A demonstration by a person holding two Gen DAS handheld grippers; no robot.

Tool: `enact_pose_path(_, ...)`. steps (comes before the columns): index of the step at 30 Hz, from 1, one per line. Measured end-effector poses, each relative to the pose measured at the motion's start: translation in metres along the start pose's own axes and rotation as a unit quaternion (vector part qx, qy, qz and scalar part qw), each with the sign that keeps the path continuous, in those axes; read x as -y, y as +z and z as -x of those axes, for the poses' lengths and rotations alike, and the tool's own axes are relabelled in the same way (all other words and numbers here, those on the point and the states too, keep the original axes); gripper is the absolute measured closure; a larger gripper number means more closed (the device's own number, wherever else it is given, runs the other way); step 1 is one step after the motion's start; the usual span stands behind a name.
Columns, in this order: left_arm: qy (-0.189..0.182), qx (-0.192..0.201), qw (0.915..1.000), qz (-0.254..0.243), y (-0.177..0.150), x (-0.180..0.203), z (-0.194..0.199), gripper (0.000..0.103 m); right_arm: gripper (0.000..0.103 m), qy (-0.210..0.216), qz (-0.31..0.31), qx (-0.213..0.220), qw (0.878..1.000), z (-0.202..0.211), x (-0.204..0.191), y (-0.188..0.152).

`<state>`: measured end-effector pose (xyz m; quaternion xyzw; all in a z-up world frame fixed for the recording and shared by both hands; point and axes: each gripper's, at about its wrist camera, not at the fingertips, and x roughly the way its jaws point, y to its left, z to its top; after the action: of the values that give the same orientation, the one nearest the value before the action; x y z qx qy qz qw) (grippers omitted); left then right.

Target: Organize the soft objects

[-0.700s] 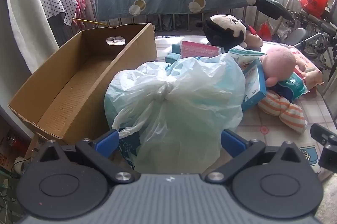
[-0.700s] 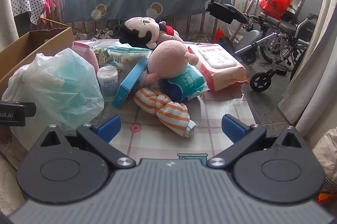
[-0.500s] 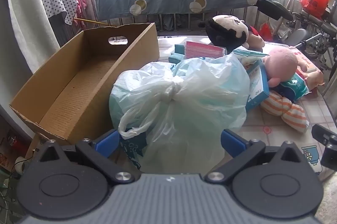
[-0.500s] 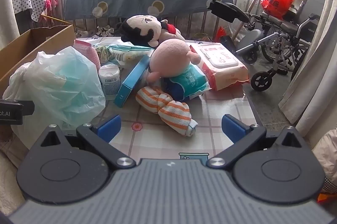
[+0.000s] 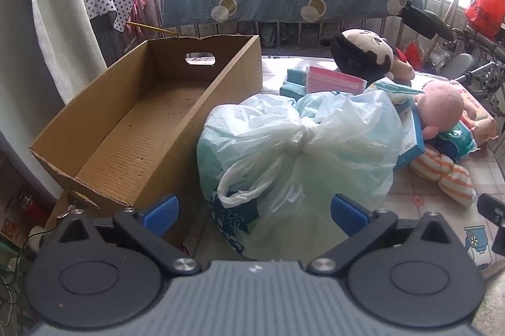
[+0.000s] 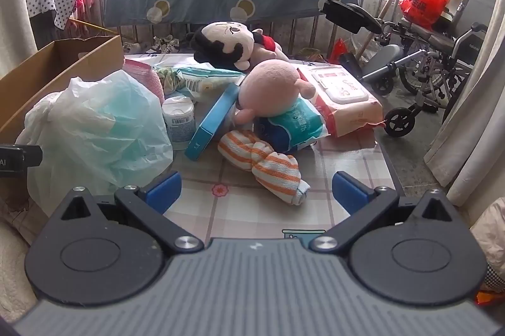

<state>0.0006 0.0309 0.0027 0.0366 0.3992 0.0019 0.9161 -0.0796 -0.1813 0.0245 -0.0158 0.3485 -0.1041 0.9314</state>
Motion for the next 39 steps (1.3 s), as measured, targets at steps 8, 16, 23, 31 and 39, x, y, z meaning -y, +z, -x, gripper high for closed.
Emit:
enact_pose_path(8,0.000,0.002,1.0000,0.007,0.000,-0.008,0.001,0.000,0.001,-0.001,0.009,-0.002,1.000,0.001,-0.006,0.003)
enact_pose_path(16,0.005,0.000,0.9999,0.011,0.001,-0.012,0.000,0.000,0.001,-0.001,0.012,-0.004,1.000,0.000,-0.009,0.002)
enact_pose_path(23,0.005,-0.001,0.9999,0.010,0.001,-0.011,-0.001,0.000,0.001,0.001,0.013,-0.004,1.000,-0.001,-0.009,0.002)
enact_pose_path(31,0.006,-0.002,0.9999,0.010,0.001,-0.011,-0.001,0.000,0.001,0.001,0.014,-0.003,1.000,-0.001,-0.009,0.002)
enact_pose_path(39,0.006,-0.002,0.9999,0.010,0.001,-0.011,-0.001,0.000,0.001,0.002,0.013,-0.004,1.000,-0.002,-0.010,0.001)
